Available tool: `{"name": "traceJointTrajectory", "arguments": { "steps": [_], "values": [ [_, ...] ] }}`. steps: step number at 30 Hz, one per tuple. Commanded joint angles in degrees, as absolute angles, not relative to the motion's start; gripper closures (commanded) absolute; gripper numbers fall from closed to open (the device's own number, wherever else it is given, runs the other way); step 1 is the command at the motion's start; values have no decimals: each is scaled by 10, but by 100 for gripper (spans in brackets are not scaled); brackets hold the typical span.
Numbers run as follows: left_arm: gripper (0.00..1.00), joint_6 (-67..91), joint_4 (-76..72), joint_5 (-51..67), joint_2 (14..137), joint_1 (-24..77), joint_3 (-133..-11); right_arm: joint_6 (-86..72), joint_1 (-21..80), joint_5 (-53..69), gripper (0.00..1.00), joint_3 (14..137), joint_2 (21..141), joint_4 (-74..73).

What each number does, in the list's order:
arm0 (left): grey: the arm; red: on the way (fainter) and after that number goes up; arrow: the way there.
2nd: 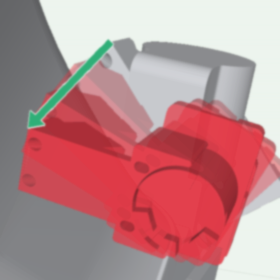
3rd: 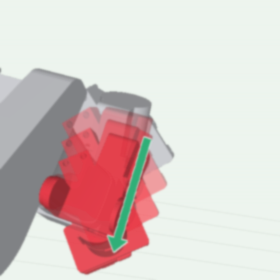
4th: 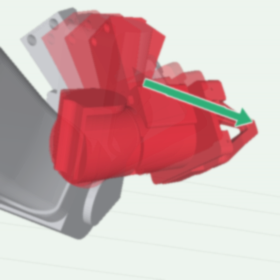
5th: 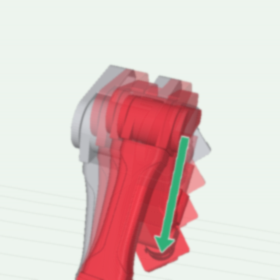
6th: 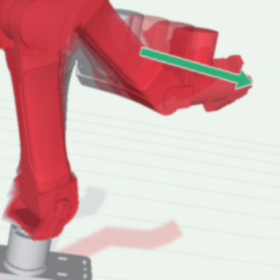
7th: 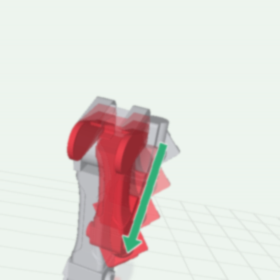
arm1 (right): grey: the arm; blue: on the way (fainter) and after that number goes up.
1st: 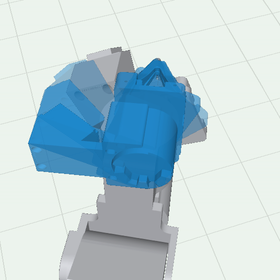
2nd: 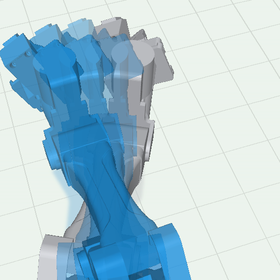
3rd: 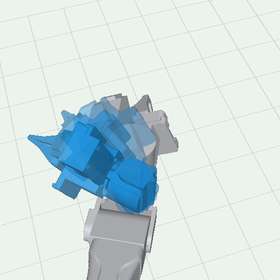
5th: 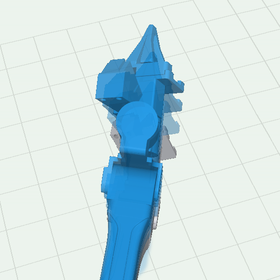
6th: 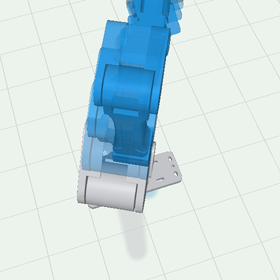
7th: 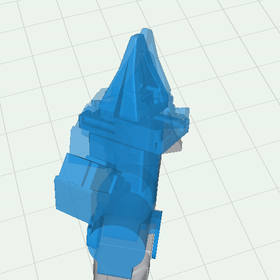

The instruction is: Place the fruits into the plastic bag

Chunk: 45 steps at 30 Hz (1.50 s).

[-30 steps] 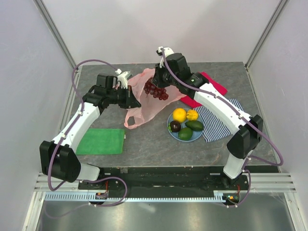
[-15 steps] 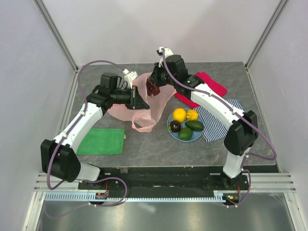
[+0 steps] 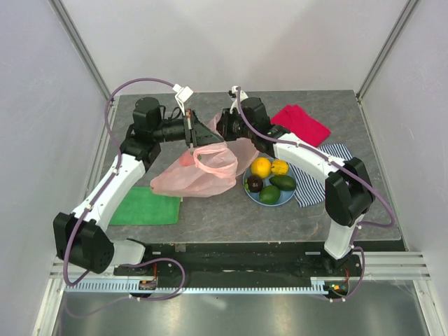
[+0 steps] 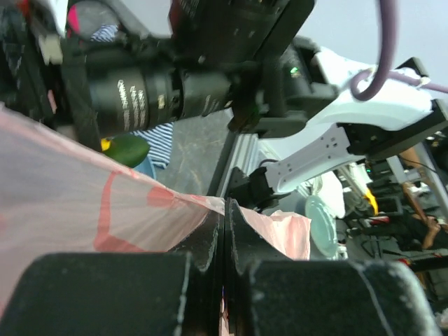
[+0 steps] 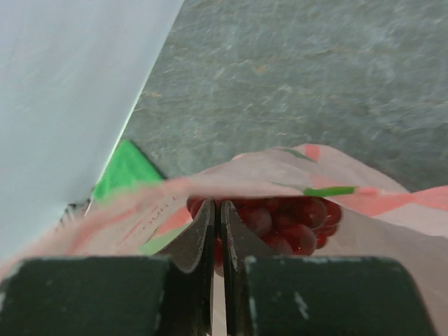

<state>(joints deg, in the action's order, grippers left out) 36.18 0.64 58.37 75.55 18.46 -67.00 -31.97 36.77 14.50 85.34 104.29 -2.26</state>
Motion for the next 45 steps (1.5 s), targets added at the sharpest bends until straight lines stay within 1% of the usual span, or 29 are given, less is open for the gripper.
{"name": "traceJointTrajectory", "arguments": {
  "steps": [1, 10, 14, 16, 19, 20, 21, 23, 24, 26, 27, 29, 32, 36, 41, 45],
  "values": [
    [98, 421, -67, 635, 779, 172, -676, -369, 374, 199, 100, 826, 1019, 83],
    [98, 381, -51, 629, 785, 123, -622, -356, 374, 165, 100, 797, 1066, 29],
    [98, 359, -36, 623, 794, 113, -611, -350, 374, 163, 94, 793, 1074, 21],
    [98, 360, -34, 634, 802, 108, -608, -347, 374, 164, 87, 793, 1077, 19],
    [98, 358, -33, 634, 800, 104, -603, -345, 374, 166, 74, 794, 1081, 19],
    [98, 357, -33, 633, 800, 103, -599, -345, 374, 167, 70, 793, 1083, 19],
    [98, 353, -31, 632, 798, 102, -599, -346, 374, 167, 63, 793, 1084, 21],
    [98, 349, -24, 628, 796, 98, -599, -346, 374, 171, 60, 789, 1085, 26],
    [99, 346, -22, 628, 796, 96, -599, -345, 374, 172, 55, 788, 1085, 31],
    [98, 346, -19, 628, 797, 94, -599, -346, 374, 173, 49, 787, 1085, 33],
    [98, 346, -18, 628, 798, 91, -599, -345, 374, 172, 42, 787, 1085, 33],
    [98, 346, -18, 628, 797, 90, -599, -342, 374, 171, 36, 785, 1083, 33],
    [98, 346, -18, 628, 796, 88, -599, -338, 374, 165, 32, 780, 1074, 33],
    [98, 343, -11, 624, 795, 80, -599, -332, 374, 156, 32, 770, 1059, 22],
    [98, 335, -4, 599, 783, 33, -599, -321, 374, 139, 29, 690, 967, 35],
    [98, 332, 10, 598, 786, 25, -599, -312, 374, 120, 27, 644, 868, 26]
  ]
}}
